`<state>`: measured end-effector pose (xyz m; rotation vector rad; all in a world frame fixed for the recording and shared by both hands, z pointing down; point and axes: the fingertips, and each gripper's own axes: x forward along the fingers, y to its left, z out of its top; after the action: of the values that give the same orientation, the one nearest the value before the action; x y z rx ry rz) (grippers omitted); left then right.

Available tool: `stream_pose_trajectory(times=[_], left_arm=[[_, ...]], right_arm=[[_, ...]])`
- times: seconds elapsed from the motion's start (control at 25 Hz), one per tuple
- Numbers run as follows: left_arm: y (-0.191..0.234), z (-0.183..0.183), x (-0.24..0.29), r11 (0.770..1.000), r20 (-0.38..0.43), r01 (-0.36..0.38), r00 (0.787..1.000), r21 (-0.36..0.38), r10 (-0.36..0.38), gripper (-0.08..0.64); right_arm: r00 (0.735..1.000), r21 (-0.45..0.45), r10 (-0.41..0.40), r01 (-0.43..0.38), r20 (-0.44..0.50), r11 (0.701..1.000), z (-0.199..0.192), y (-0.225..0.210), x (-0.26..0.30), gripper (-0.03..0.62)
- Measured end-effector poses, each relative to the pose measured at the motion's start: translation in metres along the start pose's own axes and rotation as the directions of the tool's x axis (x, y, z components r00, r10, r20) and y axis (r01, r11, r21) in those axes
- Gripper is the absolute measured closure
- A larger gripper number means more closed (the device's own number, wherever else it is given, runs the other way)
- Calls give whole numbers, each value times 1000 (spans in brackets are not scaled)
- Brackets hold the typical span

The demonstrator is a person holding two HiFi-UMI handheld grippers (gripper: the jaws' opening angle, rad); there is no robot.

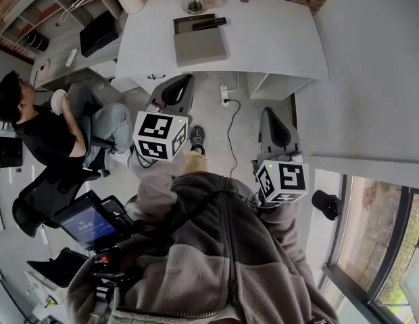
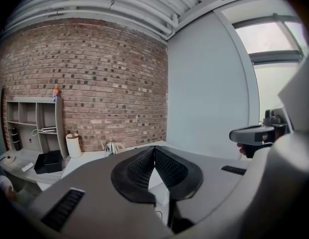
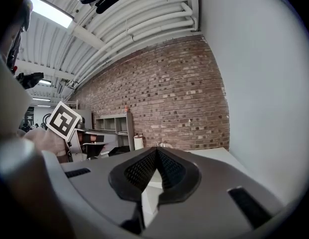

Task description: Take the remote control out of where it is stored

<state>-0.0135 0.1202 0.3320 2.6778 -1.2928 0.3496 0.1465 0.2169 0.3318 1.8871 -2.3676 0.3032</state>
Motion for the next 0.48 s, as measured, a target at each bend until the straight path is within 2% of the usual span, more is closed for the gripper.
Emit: stream_pose_trajectory(times=[0.28, 0.48], left_arm=[[105, -17, 57, 997, -70, -53, 996, -60, 49, 554], [162, -29, 99, 996, -105, -39, 994, -83, 30, 554]], right_arm=[[995, -3, 42, -42, -92, 999, -3, 8, 128, 589], [987, -11, 58, -60, -147, 998, -7, 20, 212, 589]])
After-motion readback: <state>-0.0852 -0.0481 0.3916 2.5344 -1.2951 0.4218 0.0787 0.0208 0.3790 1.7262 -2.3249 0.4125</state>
